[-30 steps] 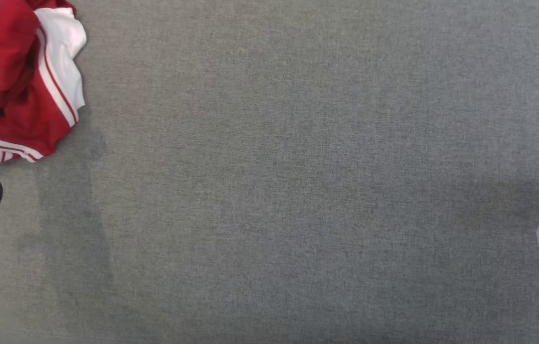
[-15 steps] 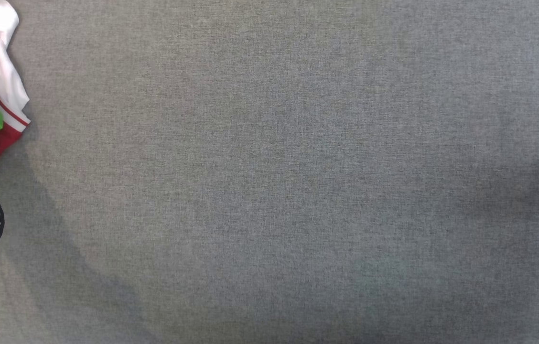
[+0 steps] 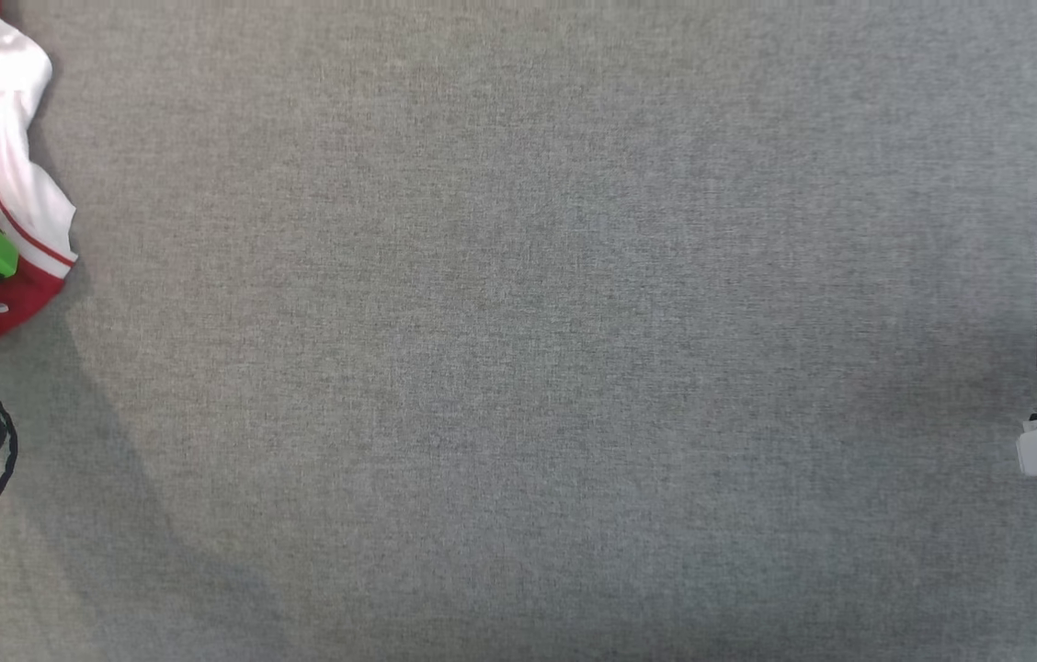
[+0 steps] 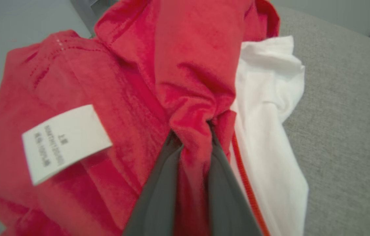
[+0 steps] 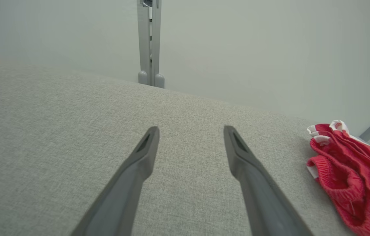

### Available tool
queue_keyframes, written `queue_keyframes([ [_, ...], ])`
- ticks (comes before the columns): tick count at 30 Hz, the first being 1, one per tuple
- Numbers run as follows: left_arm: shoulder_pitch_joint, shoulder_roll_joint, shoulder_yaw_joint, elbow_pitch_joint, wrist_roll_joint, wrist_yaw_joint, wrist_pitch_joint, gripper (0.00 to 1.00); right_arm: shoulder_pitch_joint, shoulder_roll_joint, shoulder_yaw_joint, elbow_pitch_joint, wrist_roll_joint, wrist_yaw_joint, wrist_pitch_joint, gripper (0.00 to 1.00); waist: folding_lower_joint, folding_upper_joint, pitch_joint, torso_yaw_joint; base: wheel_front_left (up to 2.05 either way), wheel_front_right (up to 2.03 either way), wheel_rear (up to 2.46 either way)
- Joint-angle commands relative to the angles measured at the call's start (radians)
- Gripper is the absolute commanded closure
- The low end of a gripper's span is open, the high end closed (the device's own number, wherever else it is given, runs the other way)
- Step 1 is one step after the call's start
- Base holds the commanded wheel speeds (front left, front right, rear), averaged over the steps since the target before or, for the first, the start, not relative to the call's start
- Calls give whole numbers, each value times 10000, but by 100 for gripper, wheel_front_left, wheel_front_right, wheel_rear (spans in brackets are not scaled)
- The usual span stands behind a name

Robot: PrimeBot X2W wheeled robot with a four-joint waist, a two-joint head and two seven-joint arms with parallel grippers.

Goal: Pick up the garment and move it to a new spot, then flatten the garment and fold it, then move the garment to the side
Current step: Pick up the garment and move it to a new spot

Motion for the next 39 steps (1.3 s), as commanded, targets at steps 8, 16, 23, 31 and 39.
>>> queue_keyframes([
  [8,30,511,-480,-548,39,-38,-1870,100,42,394,401,887,213,-1,-532,0,-1,0,-1462,-515,0,0,0],
  [16,-242,583,-1109,-1332,482,-40,-2592,100,333,937,714,1952,383,-1,-1134,0,-1,0,-2794,-1115,0,0,0],
  [23,-430,242,-1537,-2414,895,-37,-2705,100,626,1335,968,2730,620,-1,-1560,0,-1,0,-3775,-1748,0,0,0],
  [31,-405,-208,-2143,-4381,1112,-38,-2671,100,747,1525,1227,3356,725,-1,-1889,0,-1,0,-4403,-2754,0,0,0],
  [39,600,-843,-2769,-6374,1049,144,-2126,100,838,1633,1451,3699,751,-1,-2051,0,-1,0,-4812,-3790,0,0,0],
])
